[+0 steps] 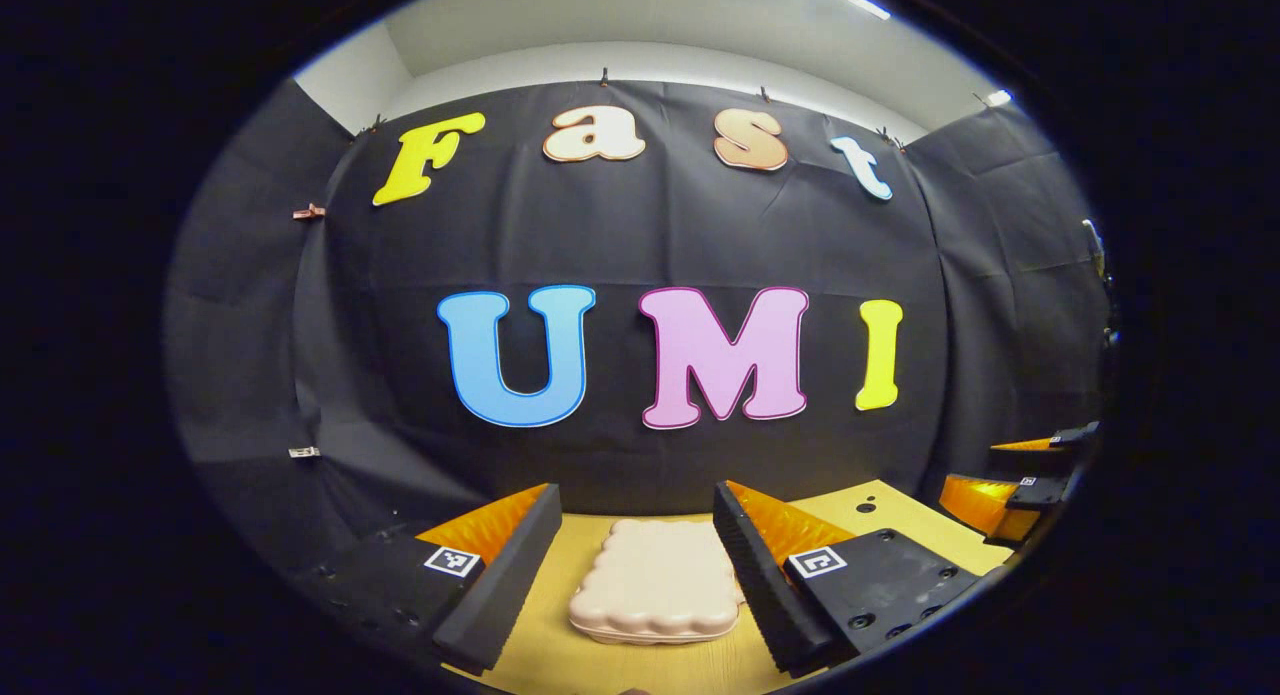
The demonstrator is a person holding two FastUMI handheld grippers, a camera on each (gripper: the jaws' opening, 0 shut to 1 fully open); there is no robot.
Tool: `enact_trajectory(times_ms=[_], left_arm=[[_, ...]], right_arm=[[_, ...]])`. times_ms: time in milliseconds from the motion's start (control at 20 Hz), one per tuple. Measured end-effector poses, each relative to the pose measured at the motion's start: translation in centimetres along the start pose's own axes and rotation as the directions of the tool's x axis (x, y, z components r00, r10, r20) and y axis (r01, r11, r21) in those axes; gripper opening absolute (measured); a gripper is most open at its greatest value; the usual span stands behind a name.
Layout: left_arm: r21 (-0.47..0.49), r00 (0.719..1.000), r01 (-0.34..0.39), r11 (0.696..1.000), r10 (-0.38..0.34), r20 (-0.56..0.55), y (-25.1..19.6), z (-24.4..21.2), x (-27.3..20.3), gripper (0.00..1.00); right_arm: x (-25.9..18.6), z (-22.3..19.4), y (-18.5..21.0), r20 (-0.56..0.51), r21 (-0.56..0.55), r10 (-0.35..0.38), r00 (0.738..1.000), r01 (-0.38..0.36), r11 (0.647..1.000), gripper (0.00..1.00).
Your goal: First open the suitcase, pack the skin care products into it, and then close the suitcase.
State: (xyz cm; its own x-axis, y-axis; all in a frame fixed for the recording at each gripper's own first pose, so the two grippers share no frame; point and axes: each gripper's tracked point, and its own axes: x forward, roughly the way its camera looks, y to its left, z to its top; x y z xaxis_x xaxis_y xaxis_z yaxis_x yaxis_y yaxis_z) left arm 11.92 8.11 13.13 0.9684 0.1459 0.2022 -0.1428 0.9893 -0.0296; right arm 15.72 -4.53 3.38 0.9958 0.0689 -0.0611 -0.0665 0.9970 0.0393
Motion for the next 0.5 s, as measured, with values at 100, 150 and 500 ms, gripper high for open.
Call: enact_trajectory(times_ms=[100, 150, 500], left_arm=[[0.028, 1.000, 0.018, 0.999, -0.018, 0.007, -0.9, -0.1, -0.1, 0.96], [0.040, 1.000, 0.028, 0.999, -0.028, -0.001, -1.2, -0.6, -0.1, 0.96], [0.011, 0.997, 0.072, 0.997, -0.072, -0.020, -1.9, -1.6, 0.0, 0.98]], right_arm=[[-0.1, -0.2, 0.3, -0.010, 0.003, -0.009, 1.000, 0.009, 1.000, 0.97], [0.0, -0.3, 0.5, -0.014, 0.002, -0.010, 1.000, 0.010, 1.000, 0.97], [0.0, 0.1, 1.6, -0.002, -0.022, -0.018, 1.000, 0.018, 1.000, 0.97]])
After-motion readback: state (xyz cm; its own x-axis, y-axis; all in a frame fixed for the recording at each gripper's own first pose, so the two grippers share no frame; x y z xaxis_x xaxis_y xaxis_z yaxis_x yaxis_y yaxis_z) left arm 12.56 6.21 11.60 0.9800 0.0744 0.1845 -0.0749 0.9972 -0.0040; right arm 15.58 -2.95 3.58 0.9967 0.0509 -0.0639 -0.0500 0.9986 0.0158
